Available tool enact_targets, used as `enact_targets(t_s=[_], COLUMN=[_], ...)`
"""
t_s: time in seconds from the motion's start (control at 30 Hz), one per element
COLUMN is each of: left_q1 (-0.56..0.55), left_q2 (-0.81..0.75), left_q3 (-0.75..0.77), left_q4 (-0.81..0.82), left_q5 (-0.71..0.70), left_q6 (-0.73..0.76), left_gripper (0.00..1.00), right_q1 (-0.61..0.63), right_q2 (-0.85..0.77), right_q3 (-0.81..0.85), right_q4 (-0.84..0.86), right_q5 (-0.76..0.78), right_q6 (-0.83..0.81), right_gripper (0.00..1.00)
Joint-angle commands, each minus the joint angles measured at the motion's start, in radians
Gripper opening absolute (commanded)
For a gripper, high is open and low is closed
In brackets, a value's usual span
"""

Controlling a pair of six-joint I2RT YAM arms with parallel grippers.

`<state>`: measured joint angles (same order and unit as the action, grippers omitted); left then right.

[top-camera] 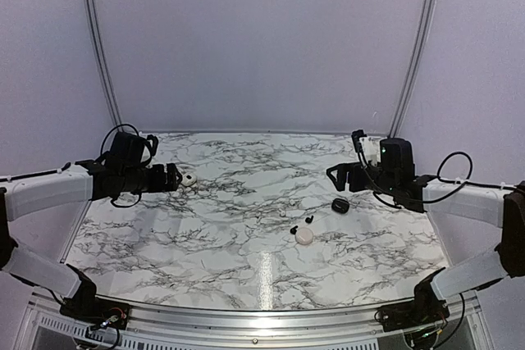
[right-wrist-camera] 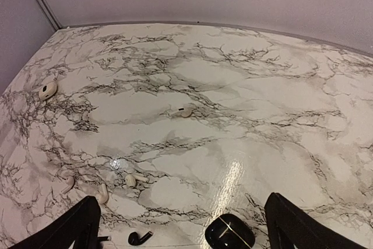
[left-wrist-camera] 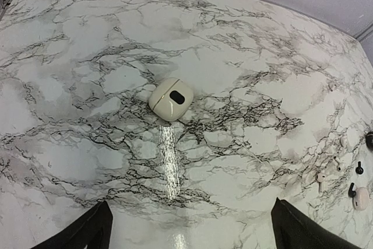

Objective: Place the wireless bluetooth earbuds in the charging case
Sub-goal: Pick up the charging case from the center of the board.

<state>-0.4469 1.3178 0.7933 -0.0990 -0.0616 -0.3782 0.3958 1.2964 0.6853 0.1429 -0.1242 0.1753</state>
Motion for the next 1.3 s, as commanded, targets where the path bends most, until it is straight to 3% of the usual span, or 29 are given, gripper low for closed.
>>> enact_targets(t_s=[0.0,0.2,0.43,0.9,1.0,1.27], left_q1=[-0.011,-0.014,-0.008,0.083,0.107,0.121], left_q2=[0.02,0.06,0.218,0.555,0.617,0.718], left_q3=[-0.007,0.016,0.162,0.435,0.494,0.594], left_q4=[0.041,0.04,-0.07,-0.157,-0.18,-0.239], left_q5=[-0.007,0.001,-0.095,0.07,0.132,0.133], left_q6=[0.004,0.053,0.161,0.34,0.358,0.431], left_gripper=[0.99,0.99,0.99,0.99,0.96,0.87], right_q1=[0.016,0.0,-0.035,-0.041,-0.041,-0.046], right_q2=[0.0,-0.012,-0.035,-0.004,0.006,0.032], right_q3=[-0.003,0.013,-0.003,-0.007,-0.004,-0.005], right_q4=[0.048,-0.016,-0.02,0.003,0.004,0.029], right_q5=[-0.026,-0.026,-0.128,-0.237,-0.255,-0.277], right_q6=[-0.02,-0.035,-0.03,-0.043,-0.046,-0.043], right_gripper=[0.99,0.98,0.99,0.99,0.99,0.99])
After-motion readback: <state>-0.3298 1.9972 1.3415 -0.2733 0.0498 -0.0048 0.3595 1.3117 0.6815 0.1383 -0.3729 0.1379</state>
